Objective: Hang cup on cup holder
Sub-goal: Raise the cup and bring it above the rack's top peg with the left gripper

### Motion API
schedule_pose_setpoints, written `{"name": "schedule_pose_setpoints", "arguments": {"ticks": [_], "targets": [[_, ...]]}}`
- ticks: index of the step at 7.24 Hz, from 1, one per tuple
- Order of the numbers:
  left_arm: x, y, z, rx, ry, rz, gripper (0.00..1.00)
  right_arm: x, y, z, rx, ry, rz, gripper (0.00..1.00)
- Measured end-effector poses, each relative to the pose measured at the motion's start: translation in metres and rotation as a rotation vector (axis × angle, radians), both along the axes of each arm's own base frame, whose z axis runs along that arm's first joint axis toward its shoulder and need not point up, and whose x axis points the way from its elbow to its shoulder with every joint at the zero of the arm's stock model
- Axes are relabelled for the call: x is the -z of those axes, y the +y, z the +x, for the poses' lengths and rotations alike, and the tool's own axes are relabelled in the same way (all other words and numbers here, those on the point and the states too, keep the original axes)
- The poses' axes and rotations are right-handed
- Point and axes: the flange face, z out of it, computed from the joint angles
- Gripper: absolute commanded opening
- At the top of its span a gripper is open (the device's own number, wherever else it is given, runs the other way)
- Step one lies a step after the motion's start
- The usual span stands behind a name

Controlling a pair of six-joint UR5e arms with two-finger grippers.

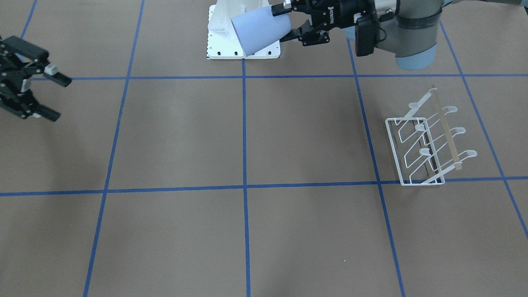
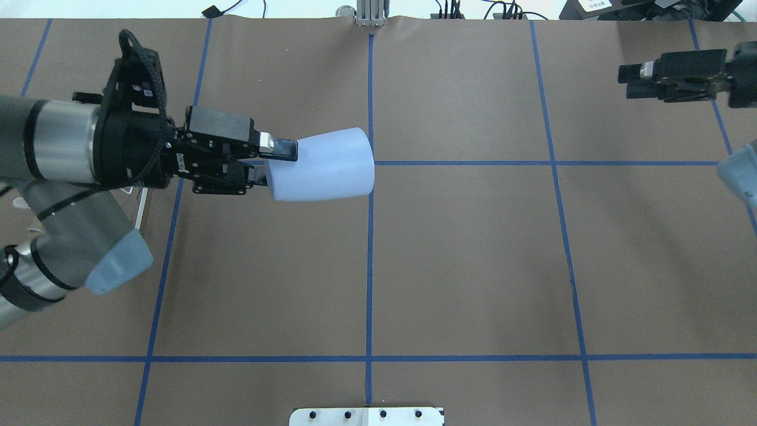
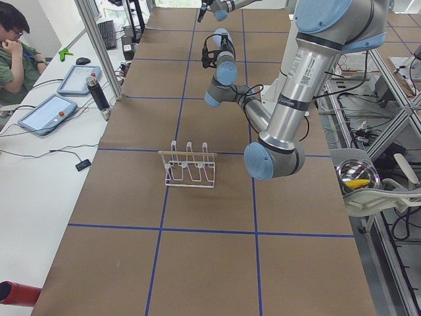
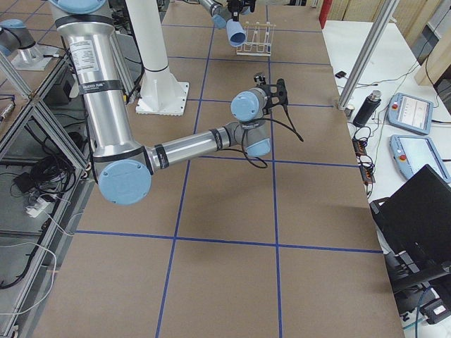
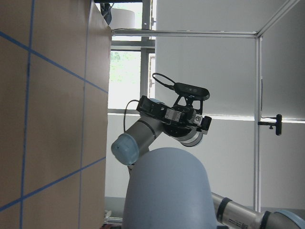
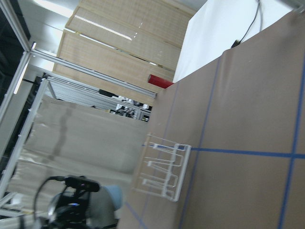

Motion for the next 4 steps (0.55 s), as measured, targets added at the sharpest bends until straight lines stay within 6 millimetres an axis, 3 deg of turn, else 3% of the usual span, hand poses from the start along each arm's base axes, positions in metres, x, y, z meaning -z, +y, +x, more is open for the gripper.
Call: {"name": "schedule_pose_setpoints", "arguments": {"ticks": [2,4], "targets": [[-0.009,-0.046,-0.066,0.045,-0.214,0.038,0.00,-0.047,-0.028,0.059,-0.094,0.235,0.013,1.00],[-0.020,-0.083,-0.119,0.145,-0.365,0.098,0.00,-0.097,-0.049,0.091,-0.206,0.548,0.099,1.00]]}}
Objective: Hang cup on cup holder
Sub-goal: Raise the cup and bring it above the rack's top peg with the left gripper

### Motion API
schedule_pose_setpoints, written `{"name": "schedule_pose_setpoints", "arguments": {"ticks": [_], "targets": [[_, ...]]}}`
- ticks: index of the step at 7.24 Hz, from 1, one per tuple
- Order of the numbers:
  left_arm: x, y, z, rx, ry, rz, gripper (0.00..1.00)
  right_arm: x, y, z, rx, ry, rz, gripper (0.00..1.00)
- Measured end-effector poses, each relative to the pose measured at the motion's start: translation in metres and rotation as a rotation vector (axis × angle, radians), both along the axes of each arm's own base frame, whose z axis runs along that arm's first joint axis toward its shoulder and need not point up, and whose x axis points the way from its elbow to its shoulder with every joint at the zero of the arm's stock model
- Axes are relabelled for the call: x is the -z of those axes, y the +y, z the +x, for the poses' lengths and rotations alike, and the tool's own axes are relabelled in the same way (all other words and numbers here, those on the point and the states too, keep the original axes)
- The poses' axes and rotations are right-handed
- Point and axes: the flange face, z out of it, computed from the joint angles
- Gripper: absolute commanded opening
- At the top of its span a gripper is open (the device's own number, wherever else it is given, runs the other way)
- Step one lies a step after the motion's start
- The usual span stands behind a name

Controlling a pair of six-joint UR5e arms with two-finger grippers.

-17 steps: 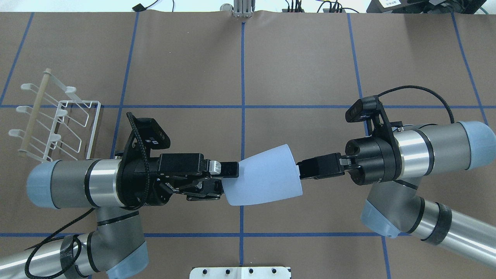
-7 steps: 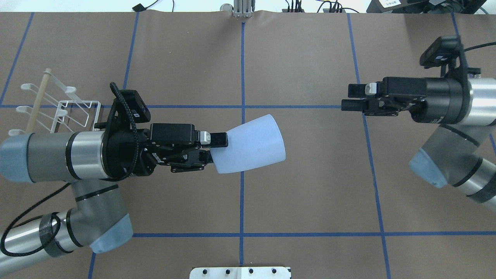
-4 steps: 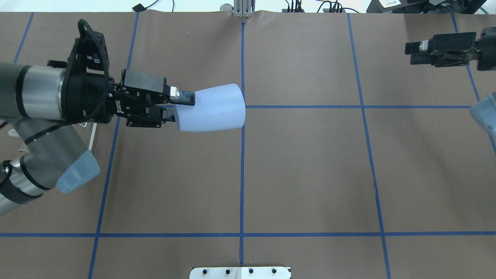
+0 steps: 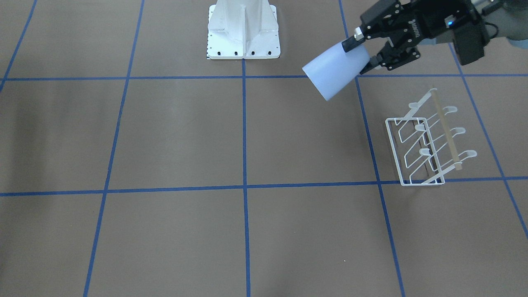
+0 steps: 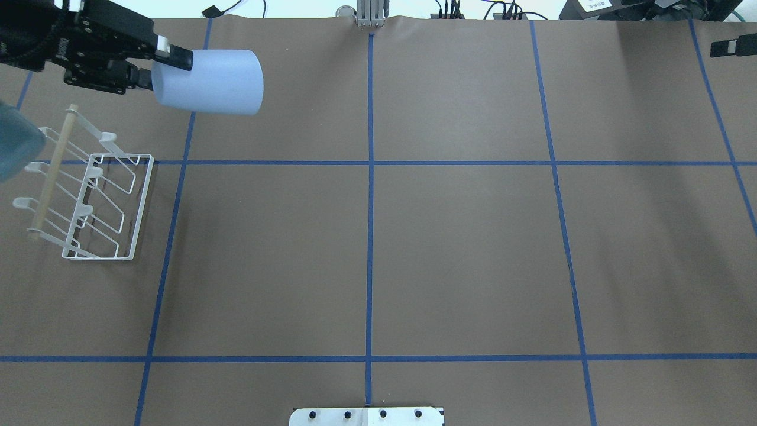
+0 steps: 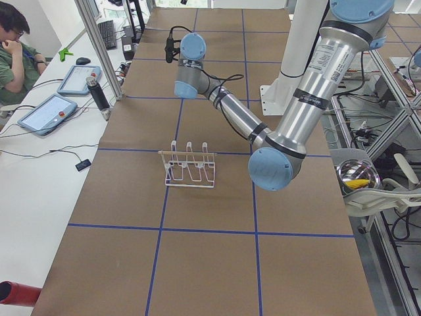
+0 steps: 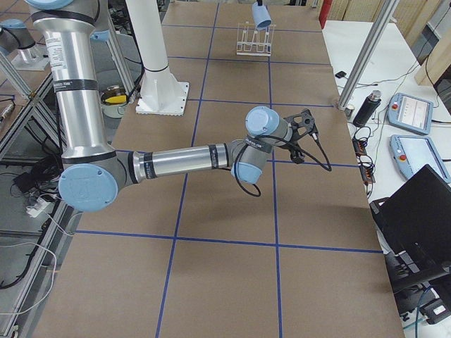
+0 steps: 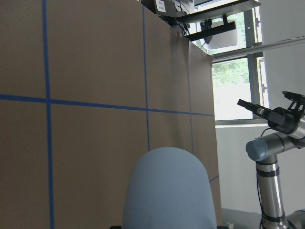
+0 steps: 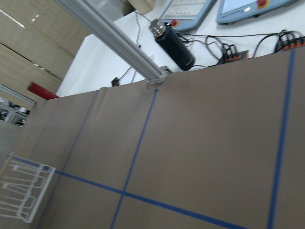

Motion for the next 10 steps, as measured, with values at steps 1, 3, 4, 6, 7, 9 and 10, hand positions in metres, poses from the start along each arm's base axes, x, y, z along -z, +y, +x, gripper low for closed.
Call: {"name": "schedule_pose_setpoints", "arguments": {"ticks": [1,3,4,6,7,9,10], "targets": [[-0.009,-0.014,-0.019,0.043,-0.065,0.036,0.00,-0.020,-0.008,0.016,0.013,0.148,-0.001,1.00],[-0.044,-0.032,-0.050,0.092,-0.196,0.106,0.00,-0.054,-0.013,0.043,0.121,0.344,-0.077,1.00],[-0.062,-0.037,-0.060,0.100,-0.253,0.132,0.00,-0.069,-0.011,0.051,0.182,0.397,-0.129,1.00],[-0.082,-0.049,-0.082,0.130,-0.339,0.154,0.00,-0.089,-0.004,0.056,0.262,0.433,-0.262,1.00],[-0.088,-0.057,-0.100,0.184,-0.389,0.168,0.00,-0.088,0.000,0.058,0.274,0.442,-0.303,1.00],[-0.105,-0.074,-0.125,0.266,-0.550,0.215,0.00,-0.081,0.003,0.059,0.283,0.453,-0.356,1.00],[-0.112,-0.078,-0.131,0.259,-0.626,0.226,0.00,-0.079,0.005,0.059,0.286,0.453,-0.373,1.00]]}}
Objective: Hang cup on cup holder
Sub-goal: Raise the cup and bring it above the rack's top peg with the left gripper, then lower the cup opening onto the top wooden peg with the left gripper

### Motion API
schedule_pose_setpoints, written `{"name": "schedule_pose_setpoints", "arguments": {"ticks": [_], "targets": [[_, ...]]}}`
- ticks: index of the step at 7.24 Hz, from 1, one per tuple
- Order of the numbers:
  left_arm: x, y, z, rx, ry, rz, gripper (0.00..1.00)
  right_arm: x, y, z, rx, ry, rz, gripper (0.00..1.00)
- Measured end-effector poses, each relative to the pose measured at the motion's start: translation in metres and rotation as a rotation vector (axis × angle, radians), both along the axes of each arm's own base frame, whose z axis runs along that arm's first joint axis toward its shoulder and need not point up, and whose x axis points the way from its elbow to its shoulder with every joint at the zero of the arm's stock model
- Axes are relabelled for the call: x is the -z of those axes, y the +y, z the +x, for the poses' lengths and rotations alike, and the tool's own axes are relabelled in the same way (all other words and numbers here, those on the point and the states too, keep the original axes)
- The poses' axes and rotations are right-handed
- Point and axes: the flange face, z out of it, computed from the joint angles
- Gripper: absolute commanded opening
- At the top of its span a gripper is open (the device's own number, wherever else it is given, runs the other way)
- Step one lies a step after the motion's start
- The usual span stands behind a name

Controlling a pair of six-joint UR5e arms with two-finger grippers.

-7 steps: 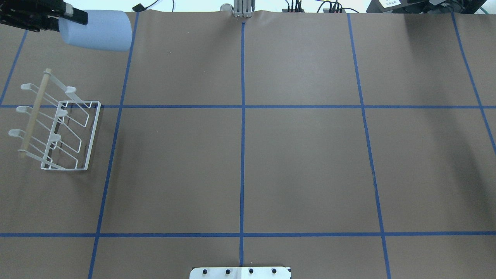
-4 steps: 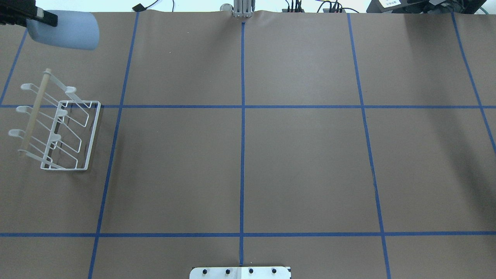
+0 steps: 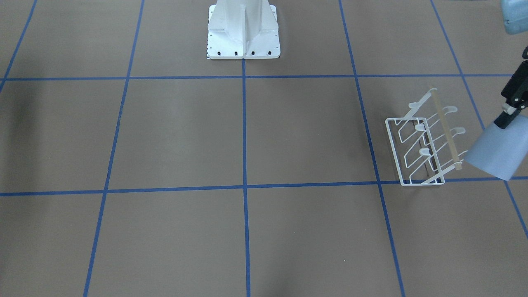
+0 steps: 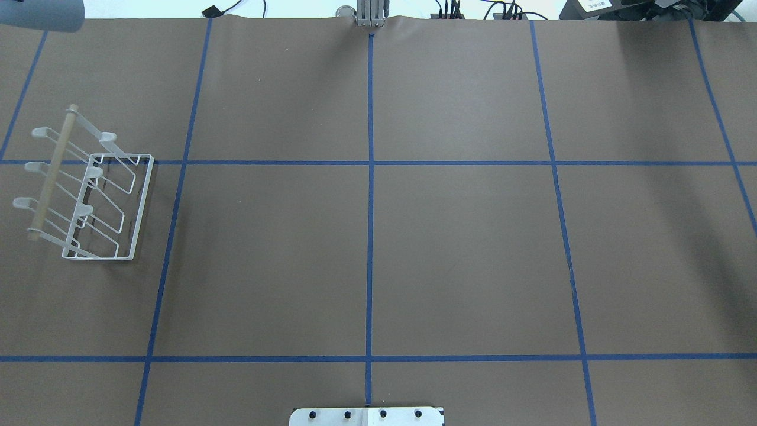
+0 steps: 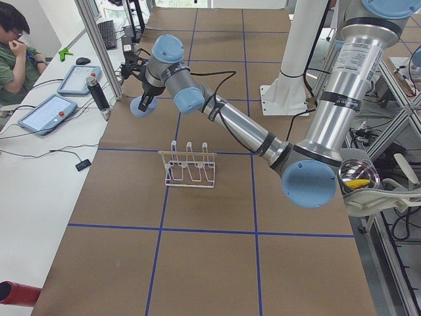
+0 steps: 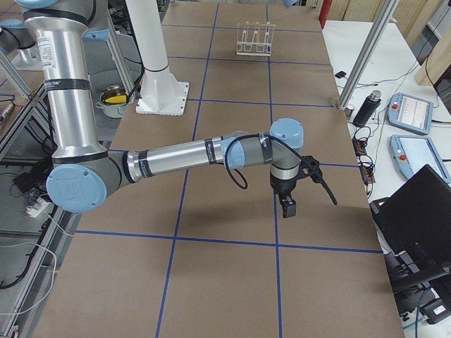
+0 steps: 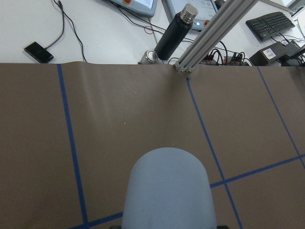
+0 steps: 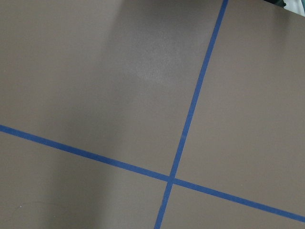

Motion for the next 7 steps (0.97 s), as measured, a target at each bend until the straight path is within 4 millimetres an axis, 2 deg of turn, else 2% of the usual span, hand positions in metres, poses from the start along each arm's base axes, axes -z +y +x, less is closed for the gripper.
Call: {"name": "schedule_pose_setpoints", "arguments": {"ticks": [1,2,4,7], "targets": [[-0.005,0.000,0.002,-0.016,-0.052,-0.035,0.00,0.001,0.002,0.000,-0.001,-0.002,-0.016,1.00],[-0.007,0.003,0.015,-0.048,-0.084,-0.095,0.00,0.002,0.004,0.000,-0.005,-0.005,-0.041,1.00],[0.003,0.014,0.060,-0.138,-0.122,-0.202,0.00,0.002,0.007,0.000,-0.007,-0.008,-0.079,1.00],[0.010,0.023,0.108,-0.219,-0.173,-0.282,0.00,0.000,0.010,-0.001,-0.011,-0.012,-0.095,1.00]]}}
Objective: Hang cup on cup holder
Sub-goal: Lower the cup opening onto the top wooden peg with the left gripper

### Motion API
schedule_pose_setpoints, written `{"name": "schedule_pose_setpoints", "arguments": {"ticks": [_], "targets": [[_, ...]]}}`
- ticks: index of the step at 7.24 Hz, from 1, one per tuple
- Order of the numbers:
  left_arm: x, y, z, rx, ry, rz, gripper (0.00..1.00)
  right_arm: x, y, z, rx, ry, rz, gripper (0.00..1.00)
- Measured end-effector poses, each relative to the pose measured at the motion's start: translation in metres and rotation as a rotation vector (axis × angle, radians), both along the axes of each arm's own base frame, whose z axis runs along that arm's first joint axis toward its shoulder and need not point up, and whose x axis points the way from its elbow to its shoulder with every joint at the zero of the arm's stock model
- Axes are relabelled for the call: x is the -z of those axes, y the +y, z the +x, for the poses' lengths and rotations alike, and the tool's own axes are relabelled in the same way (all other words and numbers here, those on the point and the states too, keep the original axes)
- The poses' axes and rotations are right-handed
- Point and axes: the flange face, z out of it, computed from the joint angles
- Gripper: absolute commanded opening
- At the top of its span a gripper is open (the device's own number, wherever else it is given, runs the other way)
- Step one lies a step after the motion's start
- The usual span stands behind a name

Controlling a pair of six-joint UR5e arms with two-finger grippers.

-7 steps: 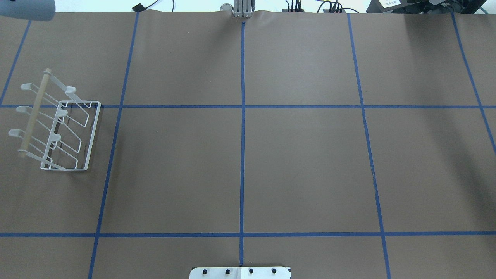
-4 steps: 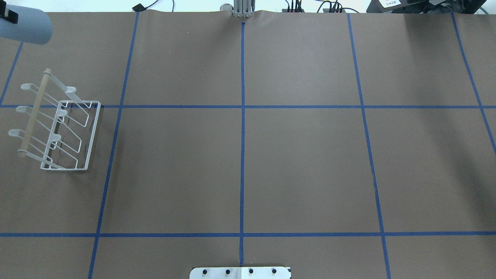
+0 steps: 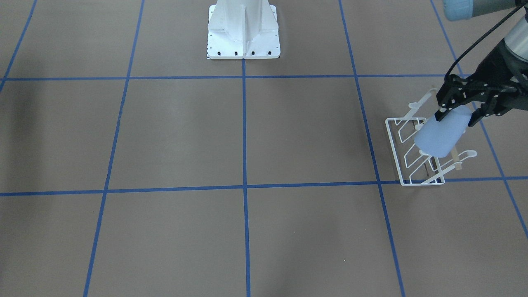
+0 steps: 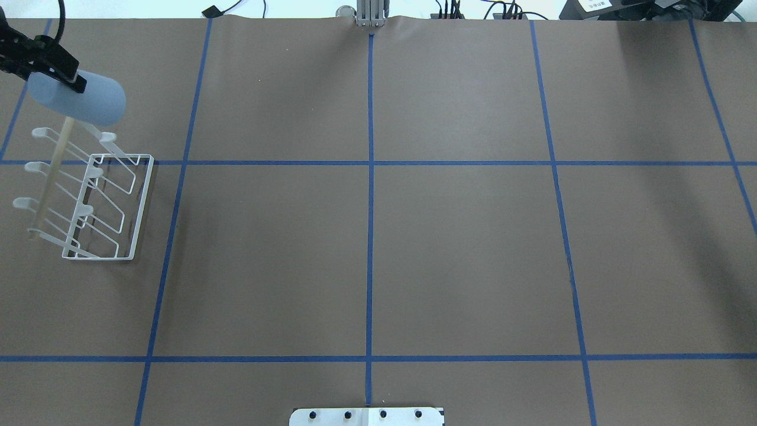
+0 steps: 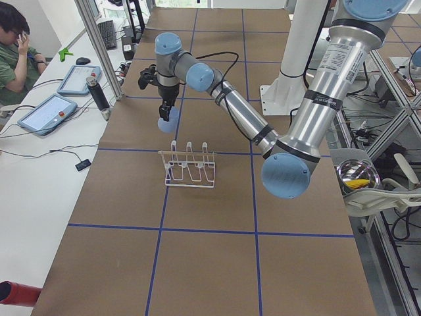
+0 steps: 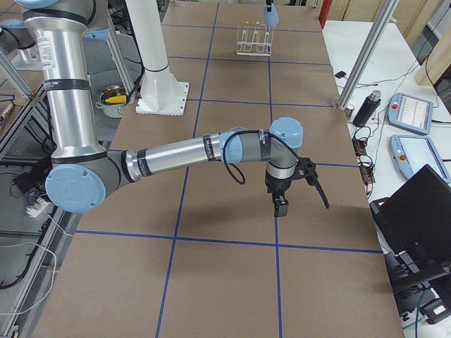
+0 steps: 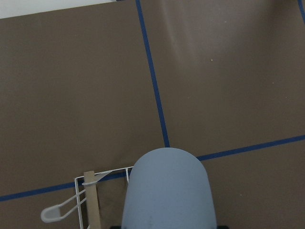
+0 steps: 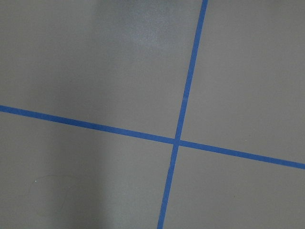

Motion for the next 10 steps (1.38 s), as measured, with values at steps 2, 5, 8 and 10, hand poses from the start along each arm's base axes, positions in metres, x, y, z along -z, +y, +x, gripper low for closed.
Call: {"name": "schedule_pose_setpoints", "arguments": {"ticks": [2,5,8,10], "targets": [[-0.007,0.004,0.016,-0.020,-0.028,-0.013,0.00,0.000,0.000,-0.001,0.000,-0.007,-0.002,1.00],[-0.018,0.002,0.022,-0.028,-0.070,-0.013,0.00,0.000,0.001,-0.002,0.002,-0.021,-0.006,1.00],[-0.030,-0.001,0.025,-0.067,-0.124,-0.015,0.00,-0.001,0.001,-0.003,0.003,-0.023,-0.009,1.00],[-0.033,-0.004,0.031,-0.080,-0.131,-0.021,0.00,-0.002,0.001,-0.003,0.003,-0.023,-0.011,1.00]]}}
